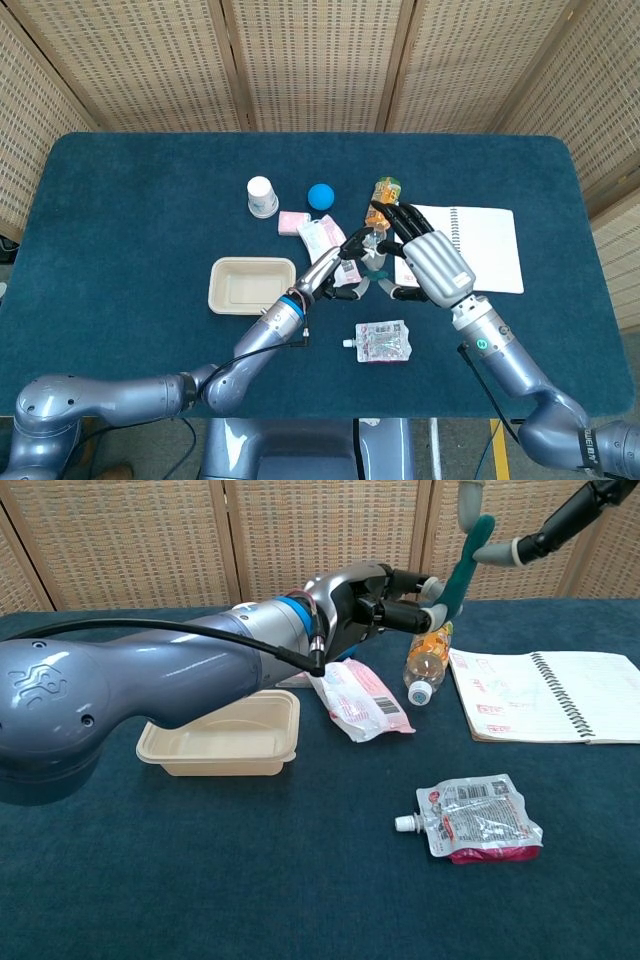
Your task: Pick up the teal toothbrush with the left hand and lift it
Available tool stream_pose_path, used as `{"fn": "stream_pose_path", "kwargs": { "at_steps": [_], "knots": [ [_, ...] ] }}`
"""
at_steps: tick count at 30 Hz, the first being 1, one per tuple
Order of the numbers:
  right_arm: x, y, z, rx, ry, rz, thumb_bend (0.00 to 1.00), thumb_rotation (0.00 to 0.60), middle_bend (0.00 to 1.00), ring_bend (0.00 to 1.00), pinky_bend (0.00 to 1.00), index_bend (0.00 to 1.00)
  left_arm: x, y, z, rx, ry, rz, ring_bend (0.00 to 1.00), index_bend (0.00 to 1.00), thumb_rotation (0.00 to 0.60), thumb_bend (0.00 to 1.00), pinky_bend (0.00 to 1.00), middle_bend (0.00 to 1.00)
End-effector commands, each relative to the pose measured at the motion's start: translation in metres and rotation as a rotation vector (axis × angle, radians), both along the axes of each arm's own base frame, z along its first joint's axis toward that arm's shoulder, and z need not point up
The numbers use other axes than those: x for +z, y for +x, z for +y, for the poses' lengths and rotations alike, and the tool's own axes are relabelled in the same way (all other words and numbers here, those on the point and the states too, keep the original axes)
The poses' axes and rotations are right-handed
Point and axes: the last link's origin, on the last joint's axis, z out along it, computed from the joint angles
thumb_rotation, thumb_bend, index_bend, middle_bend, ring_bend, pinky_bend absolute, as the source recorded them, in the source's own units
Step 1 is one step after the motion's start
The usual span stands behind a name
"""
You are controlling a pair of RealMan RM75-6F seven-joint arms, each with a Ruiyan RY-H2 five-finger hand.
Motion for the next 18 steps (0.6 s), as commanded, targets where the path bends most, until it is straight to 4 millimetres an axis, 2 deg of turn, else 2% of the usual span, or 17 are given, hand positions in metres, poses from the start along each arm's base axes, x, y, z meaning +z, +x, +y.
{"fn": "stream_pose_path", "kwargs": {
  "at_steps": [1, 11, 13, 18],
  "knots": [
    [-0.0002, -0.0001, 0.0000, 0.000, 0.000, 0.004, 0.46, 0.600, 0.07, 0.00, 0.00, 0.58, 0.0001, 0.0000, -0.0003, 0.000, 0.000, -0.001, 0.00, 0.74, 0.600, 0.55, 0.00, 0.00],
    [-0.0007, 0.0004, -0.0001, 0.008, -0.015, 0.025, 0.51, 0.600, 0.10, 0.00, 0.00, 0.61, 0.0017, 0.0003, -0.0004, 0.000, 0.002, -0.008, 0.00, 0.74, 0.600, 0.55, 0.00, 0.00],
    [-0.0009, 0.0001, -0.0002, 0.010, -0.018, 0.031, 0.54, 0.600, 0.11, 0.00, 0.00, 0.62, 0.0022, 0.0004, -0.0003, 0.001, 0.002, -0.010, 0.00, 0.74, 0.600, 0.55, 0.00, 0.00],
    [-0.0016, -0.0016, -0.0005, 0.017, -0.032, 0.055, 0.70, 0.600, 0.16, 0.00, 0.00, 0.68, 0.0038, 0.0006, 0.0001, 0.000, 0.007, -0.011, 0.00, 0.74, 0.600, 0.55, 0.00, 0.00]
  ]
}}
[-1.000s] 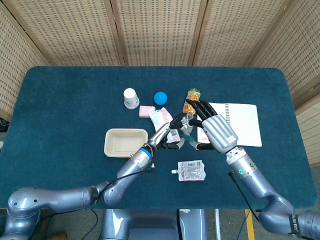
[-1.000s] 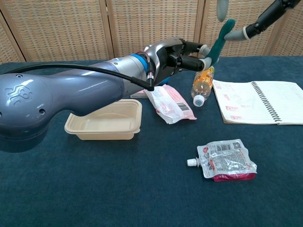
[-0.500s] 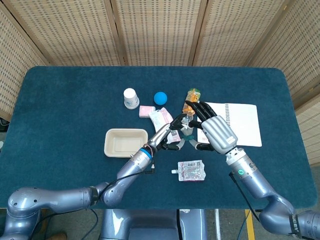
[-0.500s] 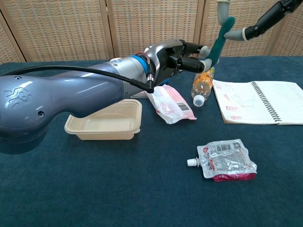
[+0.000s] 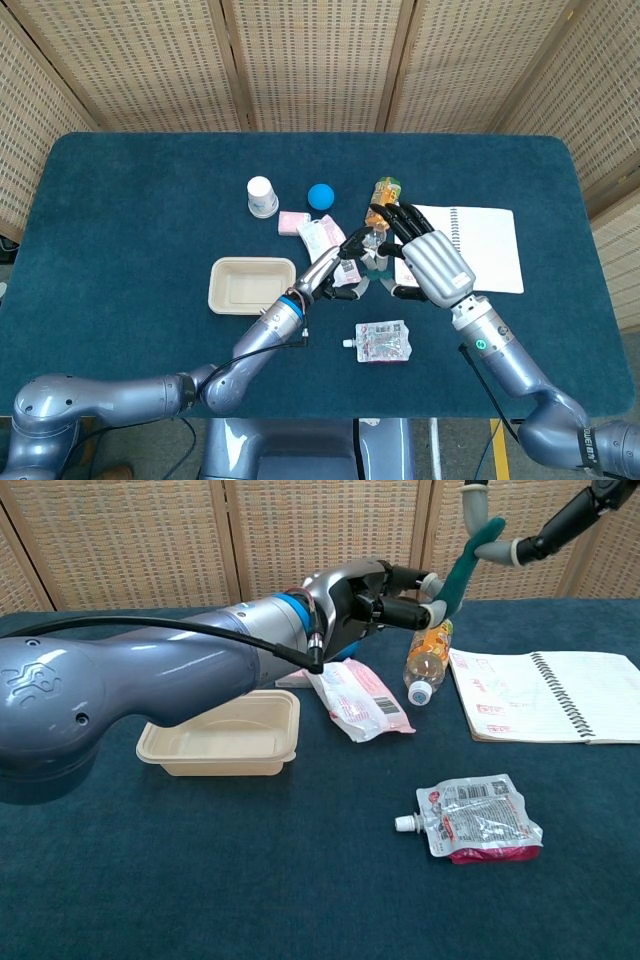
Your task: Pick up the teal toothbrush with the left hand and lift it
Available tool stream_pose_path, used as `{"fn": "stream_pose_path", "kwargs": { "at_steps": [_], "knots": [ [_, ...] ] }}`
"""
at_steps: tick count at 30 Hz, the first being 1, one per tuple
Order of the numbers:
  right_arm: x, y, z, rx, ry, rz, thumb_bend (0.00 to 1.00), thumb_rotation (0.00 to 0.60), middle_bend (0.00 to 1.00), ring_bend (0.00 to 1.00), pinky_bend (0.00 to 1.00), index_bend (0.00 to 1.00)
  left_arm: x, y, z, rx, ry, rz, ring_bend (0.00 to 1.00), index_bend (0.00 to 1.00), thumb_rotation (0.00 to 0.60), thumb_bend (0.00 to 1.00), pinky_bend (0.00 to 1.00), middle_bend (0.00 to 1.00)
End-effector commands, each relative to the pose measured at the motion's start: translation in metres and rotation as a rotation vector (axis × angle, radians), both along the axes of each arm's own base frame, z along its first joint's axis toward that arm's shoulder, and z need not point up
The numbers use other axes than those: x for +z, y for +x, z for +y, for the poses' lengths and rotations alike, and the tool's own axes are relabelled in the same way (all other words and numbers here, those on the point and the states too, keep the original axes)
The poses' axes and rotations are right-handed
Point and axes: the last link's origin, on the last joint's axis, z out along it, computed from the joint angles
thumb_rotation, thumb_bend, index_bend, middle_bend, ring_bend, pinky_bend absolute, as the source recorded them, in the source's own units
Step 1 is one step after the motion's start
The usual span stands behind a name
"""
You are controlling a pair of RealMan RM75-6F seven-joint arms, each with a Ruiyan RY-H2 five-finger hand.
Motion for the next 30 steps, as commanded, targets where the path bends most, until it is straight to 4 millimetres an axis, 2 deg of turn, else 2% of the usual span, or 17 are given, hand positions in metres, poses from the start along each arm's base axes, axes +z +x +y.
{"fn": "stream_pose_path", "kwargs": {
  "at_steps": [1, 11, 19, 26, 30],
  "knots": [
    [-0.001, -0.001, 0.000, 0.004, -0.006, 0.010, 0.72, 0.600, 0.17, 0.00, 0.00, 0.70, 0.001, 0.000, 0.000, 0.000, 0.002, -0.001, 0.00, 0.74, 0.600, 0.55, 0.00, 0.00],
    [0.002, -0.004, 0.000, 0.005, -0.034, 0.010, 0.77, 0.600, 0.19, 0.00, 0.00, 0.79, 0.002, -0.004, 0.002, 0.001, 0.029, 0.021, 0.00, 0.74, 0.600, 0.55, 0.00, 0.00],
    [0.006, -0.013, 0.000, -0.002, -0.044, 0.007, 0.77, 0.600, 0.19, 0.00, 0.00, 0.84, 0.009, -0.017, 0.012, 0.033, 0.071, 0.044, 0.00, 0.76, 0.600, 0.55, 0.00, 0.00],
    [0.012, -0.021, 0.000, -0.010, -0.061, 0.008, 0.77, 0.600, 0.19, 0.00, 0.00, 0.86, 0.025, -0.038, 0.025, 0.066, 0.122, 0.077, 0.00, 0.77, 0.600, 0.55, 0.00, 0.00],
    [0.015, -0.028, 0.000, -0.021, -0.076, 0.018, 0.77, 0.600, 0.19, 0.00, 0.00, 0.86, 0.040, -0.058, 0.035, 0.098, 0.164, 0.105, 0.00, 0.78, 0.600, 0.55, 0.00, 0.00]
  ]
}}
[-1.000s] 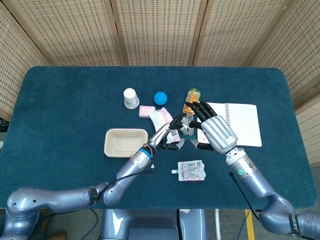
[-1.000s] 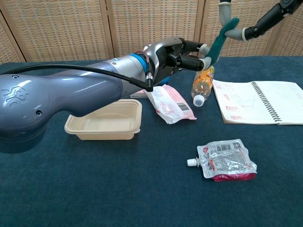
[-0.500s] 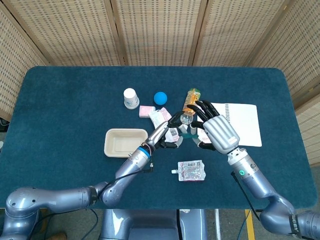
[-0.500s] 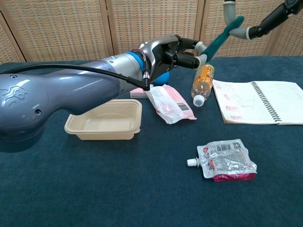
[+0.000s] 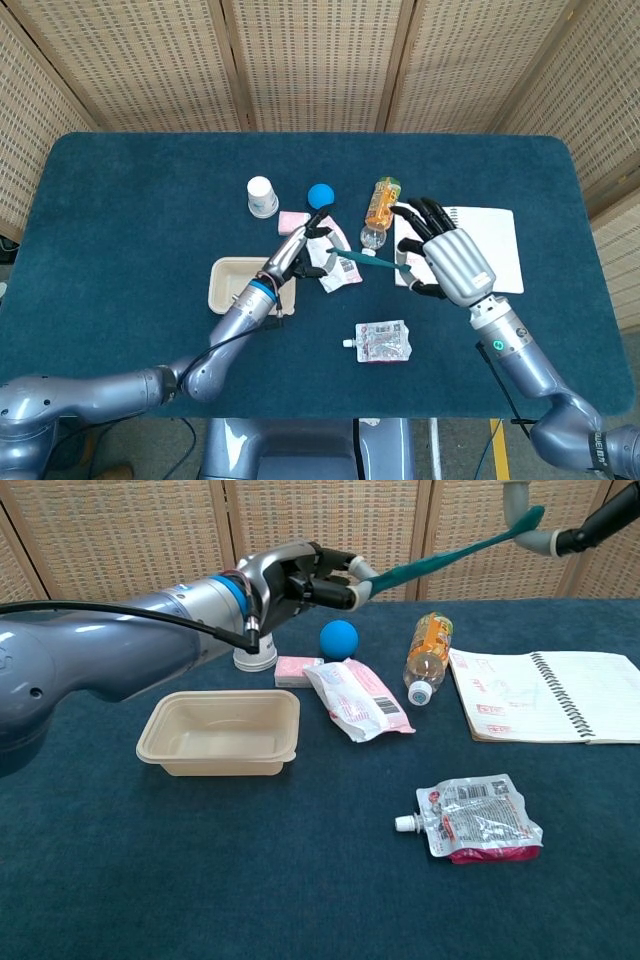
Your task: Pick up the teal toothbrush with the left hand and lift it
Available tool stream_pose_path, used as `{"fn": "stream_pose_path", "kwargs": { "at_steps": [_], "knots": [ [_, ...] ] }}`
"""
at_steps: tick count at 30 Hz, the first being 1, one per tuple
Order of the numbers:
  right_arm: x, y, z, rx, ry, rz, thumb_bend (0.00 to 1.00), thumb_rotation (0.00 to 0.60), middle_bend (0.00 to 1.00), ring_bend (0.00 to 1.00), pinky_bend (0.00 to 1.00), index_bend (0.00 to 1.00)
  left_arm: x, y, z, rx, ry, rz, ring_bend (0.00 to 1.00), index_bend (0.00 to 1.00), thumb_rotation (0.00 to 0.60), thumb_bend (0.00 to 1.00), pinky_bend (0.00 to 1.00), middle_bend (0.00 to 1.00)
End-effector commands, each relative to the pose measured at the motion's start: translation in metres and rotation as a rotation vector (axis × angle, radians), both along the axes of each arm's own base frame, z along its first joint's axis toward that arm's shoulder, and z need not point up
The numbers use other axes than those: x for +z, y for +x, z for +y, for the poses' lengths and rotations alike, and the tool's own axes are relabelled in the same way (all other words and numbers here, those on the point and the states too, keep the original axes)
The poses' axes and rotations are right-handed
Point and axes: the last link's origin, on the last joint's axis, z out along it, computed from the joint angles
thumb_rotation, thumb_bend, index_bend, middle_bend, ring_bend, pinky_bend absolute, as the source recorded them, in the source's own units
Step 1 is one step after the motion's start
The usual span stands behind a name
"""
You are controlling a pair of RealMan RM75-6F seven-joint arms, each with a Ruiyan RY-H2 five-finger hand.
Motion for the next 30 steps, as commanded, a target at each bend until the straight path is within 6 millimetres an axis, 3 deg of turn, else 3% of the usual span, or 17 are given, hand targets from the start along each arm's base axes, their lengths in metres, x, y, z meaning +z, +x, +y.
{"fn": "stream_pose_path", "kwargs": {
  "at_steps": [1, 10, 19, 26, 30],
  "knots": [
    [0.002, -0.004, 0.000, -0.006, -0.007, 0.006, 0.77, 0.600, 0.19, 0.00, 0.00, 0.86, 0.013, -0.018, 0.007, 0.029, 0.034, 0.020, 0.00, 0.78, 0.600, 0.55, 0.00, 0.00],
    [0.007, -0.022, 0.004, -0.028, -0.037, 0.044, 0.77, 0.600, 0.19, 0.00, 0.00, 0.86, 0.057, -0.071, 0.023, 0.105, 0.127, 0.074, 0.00, 0.78, 0.600, 0.55, 0.00, 0.00],
    [0.015, -0.052, 0.006, -0.082, -0.072, 0.079, 0.77, 0.600, 0.19, 0.00, 0.00, 0.86, 0.118, -0.141, 0.032, 0.204, 0.247, 0.160, 0.00, 0.78, 0.600, 0.55, 0.00, 0.00],
    [0.021, -0.080, 0.005, -0.138, -0.100, 0.109, 0.77, 0.600, 0.19, 0.00, 0.00, 0.86, 0.170, -0.190, 0.038, 0.299, 0.338, 0.194, 0.00, 0.78, 0.600, 0.55, 0.00, 0.00],
    [0.029, -0.109, 0.006, -0.197, -0.125, 0.128, 0.77, 0.600, 0.19, 0.00, 0.00, 0.86, 0.205, -0.216, 0.037, 0.339, 0.391, 0.234, 0.00, 0.78, 0.600, 0.55, 0.00, 0.00]
  ]
}}
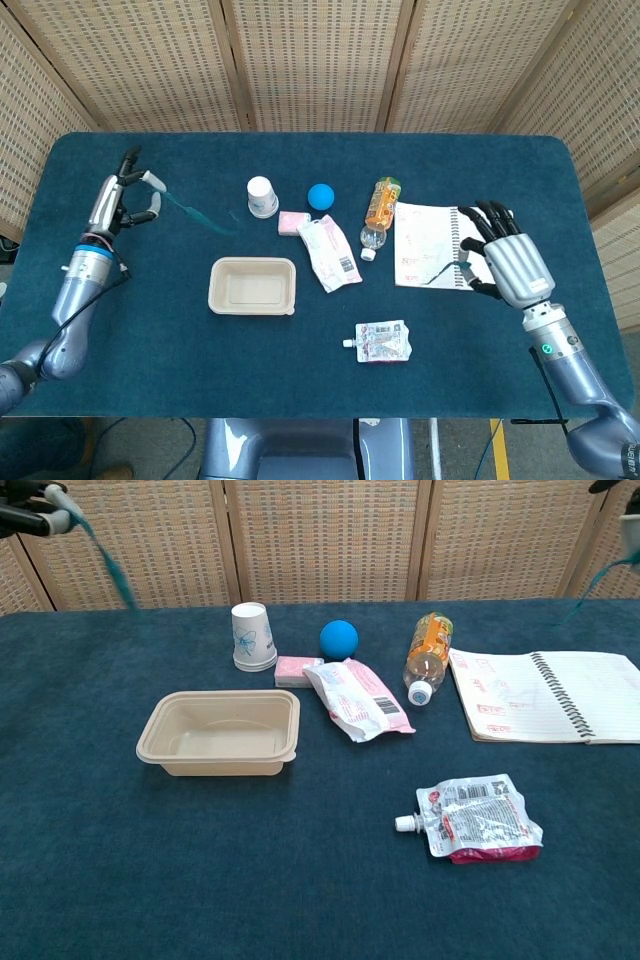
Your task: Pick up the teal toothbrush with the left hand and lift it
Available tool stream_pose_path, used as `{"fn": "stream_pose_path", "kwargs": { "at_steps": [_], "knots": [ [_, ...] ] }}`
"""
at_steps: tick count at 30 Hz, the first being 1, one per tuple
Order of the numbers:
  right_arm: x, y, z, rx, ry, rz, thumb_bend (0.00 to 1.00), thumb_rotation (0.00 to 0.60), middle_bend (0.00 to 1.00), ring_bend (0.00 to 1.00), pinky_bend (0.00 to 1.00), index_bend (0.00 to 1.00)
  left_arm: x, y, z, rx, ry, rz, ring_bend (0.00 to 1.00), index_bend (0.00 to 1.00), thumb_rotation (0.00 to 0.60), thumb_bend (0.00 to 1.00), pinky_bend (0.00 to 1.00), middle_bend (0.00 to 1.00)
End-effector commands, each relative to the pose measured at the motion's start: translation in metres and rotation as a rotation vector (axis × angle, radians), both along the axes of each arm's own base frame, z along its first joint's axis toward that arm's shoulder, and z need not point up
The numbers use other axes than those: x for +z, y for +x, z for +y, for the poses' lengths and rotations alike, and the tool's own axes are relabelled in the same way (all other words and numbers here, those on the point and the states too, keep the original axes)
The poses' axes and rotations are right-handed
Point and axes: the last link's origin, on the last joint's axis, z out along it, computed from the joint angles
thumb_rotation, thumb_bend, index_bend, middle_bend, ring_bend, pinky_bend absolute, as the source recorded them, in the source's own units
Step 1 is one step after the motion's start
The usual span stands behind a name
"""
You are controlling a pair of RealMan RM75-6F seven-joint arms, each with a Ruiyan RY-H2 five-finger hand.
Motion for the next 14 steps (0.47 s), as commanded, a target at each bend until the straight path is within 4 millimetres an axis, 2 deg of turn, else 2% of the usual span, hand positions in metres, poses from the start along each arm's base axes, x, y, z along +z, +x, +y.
{"fn": "stream_pose_path", "kwargs": {
  "at_steps": [1, 7, 14],
  "knots": [
    [0.006, -0.024, 0.003, -0.049, -0.020, 0.001, 0.77, 0.600, 0.19, 0.00, 0.00, 0.86, 0.029, -0.021, -0.001, 0.034, 0.035, 0.032, 0.00, 0.78, 0.600, 0.55, 0.00, 0.00],
    [0.021, -0.062, 0.009, -0.117, -0.065, -0.018, 0.77, 0.600, 0.18, 0.00, 0.00, 0.86, 0.055, -0.037, -0.006, 0.066, 0.024, 0.080, 0.00, 0.78, 0.600, 0.55, 0.00, 0.00],
    [0.026, -0.075, 0.011, -0.125, -0.065, -0.026, 0.77, 0.600, 0.18, 0.00, 0.00, 0.86, 0.058, -0.035, -0.012, 0.052, 0.013, 0.095, 0.00, 0.78, 0.600, 0.55, 0.00, 0.00]
  ]
}}
